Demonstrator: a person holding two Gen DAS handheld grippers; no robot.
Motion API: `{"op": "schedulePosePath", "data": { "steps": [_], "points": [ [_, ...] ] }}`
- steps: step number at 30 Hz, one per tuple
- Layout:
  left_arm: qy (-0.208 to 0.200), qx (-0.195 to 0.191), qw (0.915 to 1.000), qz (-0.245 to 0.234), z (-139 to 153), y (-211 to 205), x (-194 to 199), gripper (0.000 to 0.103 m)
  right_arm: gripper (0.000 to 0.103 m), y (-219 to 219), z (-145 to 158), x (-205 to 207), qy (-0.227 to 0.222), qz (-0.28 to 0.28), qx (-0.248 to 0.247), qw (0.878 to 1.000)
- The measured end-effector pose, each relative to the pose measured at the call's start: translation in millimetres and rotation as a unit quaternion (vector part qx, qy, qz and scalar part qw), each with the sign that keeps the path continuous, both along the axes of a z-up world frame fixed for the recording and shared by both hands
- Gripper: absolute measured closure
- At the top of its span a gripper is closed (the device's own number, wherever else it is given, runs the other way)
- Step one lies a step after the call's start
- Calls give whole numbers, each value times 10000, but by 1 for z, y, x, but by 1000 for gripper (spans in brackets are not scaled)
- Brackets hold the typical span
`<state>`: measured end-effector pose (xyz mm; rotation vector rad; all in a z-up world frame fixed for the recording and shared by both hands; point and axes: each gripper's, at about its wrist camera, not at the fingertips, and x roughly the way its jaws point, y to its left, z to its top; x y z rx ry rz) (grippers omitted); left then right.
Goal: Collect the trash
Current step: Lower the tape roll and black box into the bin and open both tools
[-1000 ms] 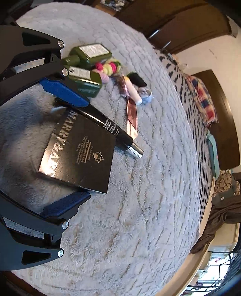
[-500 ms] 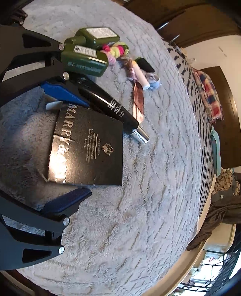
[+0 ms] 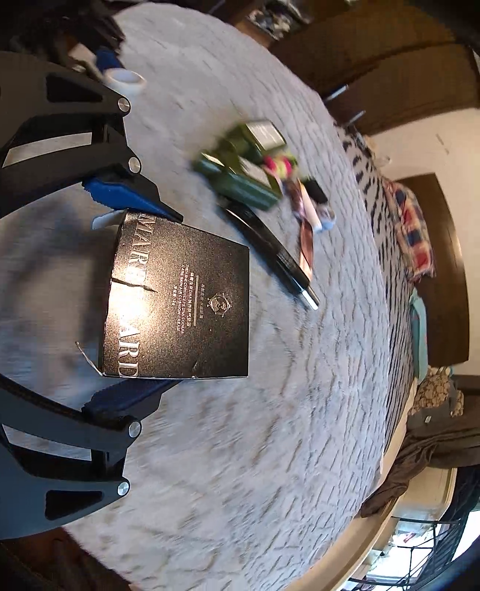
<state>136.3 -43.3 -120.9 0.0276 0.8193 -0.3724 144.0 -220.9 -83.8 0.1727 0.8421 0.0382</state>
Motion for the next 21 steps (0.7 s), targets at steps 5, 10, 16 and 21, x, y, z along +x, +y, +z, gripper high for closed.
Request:
{"op": "schedulePosePath", "data": {
  "steps": [5,10,16,21],
  "points": [
    [-91,0,9999,-77,5,2,-40,73,26,-1,13,-50,-199,158,190,9995],
    [-34,-115,9999,-99,2,9,-77,72,26,5,18,-100,-319,343,283,9985],
    [314,-93,9993,-180,-22,8,-111,72,26,22,-3,-136,2,602,347,9976],
    [776,67,9968,-168,-53,15,-127,72,26,30,-39,-144,629,751,548,9937]
  ]
}}
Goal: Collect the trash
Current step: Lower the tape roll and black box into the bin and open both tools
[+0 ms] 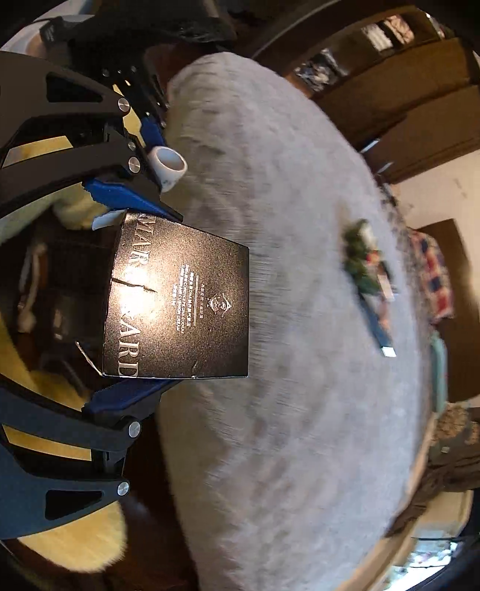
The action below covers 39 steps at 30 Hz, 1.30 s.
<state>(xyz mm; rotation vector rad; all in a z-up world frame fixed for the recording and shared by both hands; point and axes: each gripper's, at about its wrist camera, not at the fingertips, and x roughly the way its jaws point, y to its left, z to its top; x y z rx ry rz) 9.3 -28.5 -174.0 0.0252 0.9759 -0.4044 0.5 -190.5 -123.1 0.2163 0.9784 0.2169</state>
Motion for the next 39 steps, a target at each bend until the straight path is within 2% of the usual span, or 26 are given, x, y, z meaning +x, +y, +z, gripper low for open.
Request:
{"op": "schedulePosePath", "data": {
  "steps": [7,13,17,24,25,30,34,39],
  "points": [
    [884,77,9961,6,-56,6,-4,72,25,10,-60,1,943,90,231,9952],
    [1284,295,9913,-29,-90,0,1,72,25,16,-100,7,1440,57,-32,9896],
    [1432,343,9891,-13,-102,-2,6,72,25,18,-110,11,1568,57,1,9876],
    [1580,264,9871,-24,-114,-1,9,69,22,12,-112,16,1604,46,180,9869],
    [1600,260,9868,-22,-116,1,8,67,20,10,-111,17,1595,28,198,9870],
    [1573,244,9872,43,-115,2,9,42,19,2,-100,21,1490,-76,226,9886],
    [1374,279,9901,74,-101,4,8,35,19,-3,-87,22,1327,-154,173,9909],
    [1107,180,9935,175,-77,12,11,27,18,-17,-60,19,911,-315,20,9953]
  ]
}}
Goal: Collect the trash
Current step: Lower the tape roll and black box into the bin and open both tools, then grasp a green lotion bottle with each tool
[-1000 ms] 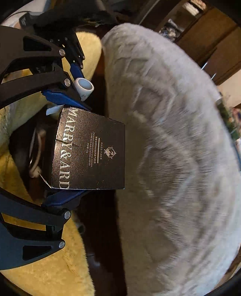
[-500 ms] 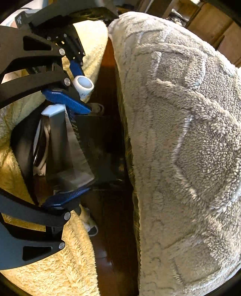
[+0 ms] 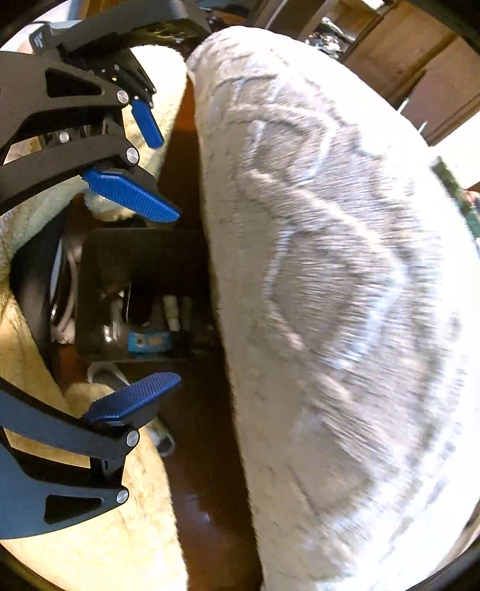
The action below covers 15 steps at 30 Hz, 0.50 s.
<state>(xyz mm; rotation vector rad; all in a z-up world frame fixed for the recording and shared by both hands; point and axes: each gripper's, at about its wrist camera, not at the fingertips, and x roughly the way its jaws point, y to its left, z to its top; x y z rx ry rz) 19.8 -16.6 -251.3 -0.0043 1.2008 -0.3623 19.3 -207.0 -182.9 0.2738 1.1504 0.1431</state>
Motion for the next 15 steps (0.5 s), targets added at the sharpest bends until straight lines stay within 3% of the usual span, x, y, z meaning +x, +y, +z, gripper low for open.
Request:
{"op": "schedulePosePath", "data": {
  "steps": [7,15],
  "points": [
    [-822,7,9963,245,54,8,6,26,15,-11,53,-3,-935,-230,-455,9943],
    [-1414,100,9887,494,103,26,40,26,15,-14,79,26,-1358,-297,-756,9874]
  ]
}}
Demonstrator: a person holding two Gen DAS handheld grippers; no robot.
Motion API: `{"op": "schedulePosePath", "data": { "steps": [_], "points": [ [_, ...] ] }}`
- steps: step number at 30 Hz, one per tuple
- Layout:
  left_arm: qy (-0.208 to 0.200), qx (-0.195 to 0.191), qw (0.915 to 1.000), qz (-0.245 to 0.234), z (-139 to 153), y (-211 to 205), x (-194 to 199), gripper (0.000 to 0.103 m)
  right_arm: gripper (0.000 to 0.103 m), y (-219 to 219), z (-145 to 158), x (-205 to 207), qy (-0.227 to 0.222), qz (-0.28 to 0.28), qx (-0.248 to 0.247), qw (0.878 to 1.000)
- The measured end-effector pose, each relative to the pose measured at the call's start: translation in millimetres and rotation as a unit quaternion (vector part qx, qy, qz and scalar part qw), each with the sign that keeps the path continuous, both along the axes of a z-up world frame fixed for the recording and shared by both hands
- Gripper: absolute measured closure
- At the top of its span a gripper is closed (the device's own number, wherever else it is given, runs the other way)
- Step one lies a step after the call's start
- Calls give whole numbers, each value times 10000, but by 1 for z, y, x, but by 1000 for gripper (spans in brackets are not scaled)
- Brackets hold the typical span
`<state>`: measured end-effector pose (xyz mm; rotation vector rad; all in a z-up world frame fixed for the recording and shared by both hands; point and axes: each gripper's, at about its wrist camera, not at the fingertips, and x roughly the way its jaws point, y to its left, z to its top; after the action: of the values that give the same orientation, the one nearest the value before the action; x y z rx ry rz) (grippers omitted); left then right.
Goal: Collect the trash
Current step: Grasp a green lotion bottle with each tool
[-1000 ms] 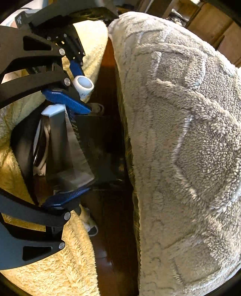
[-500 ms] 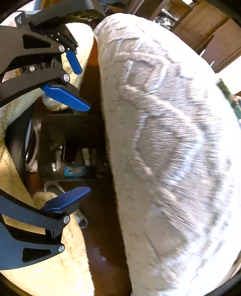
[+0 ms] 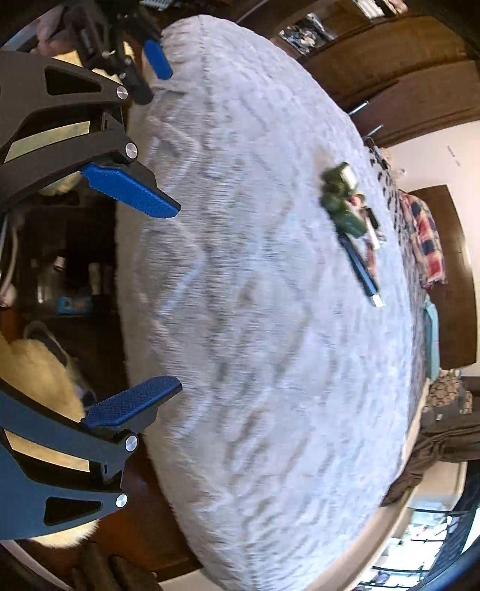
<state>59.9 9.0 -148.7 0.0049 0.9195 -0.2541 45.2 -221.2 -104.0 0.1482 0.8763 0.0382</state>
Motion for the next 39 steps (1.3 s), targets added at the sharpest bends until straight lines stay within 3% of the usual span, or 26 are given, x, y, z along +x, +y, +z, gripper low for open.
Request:
{"op": "schedulePosePath", "data": {
  "steps": [5,16,25,30,38,39],
  "points": [
    [-147,78,9998,115,11,4,34,26,15,4,13,31,-224,16,-121,9997],
    [-281,251,9992,144,18,2,98,26,14,35,33,122,-480,193,192,9985],
    [-320,228,9991,166,20,3,122,26,15,79,26,193,-258,344,248,9988],
    [-329,201,9991,159,22,3,130,26,35,91,11,216,32,351,222,9991],
    [-376,219,9988,223,27,5,140,26,39,102,4,227,-78,346,-285,9990],
    [-384,212,9988,222,27,5,140,26,50,100,4,226,-92,325,-327,9989]
  ]
}}
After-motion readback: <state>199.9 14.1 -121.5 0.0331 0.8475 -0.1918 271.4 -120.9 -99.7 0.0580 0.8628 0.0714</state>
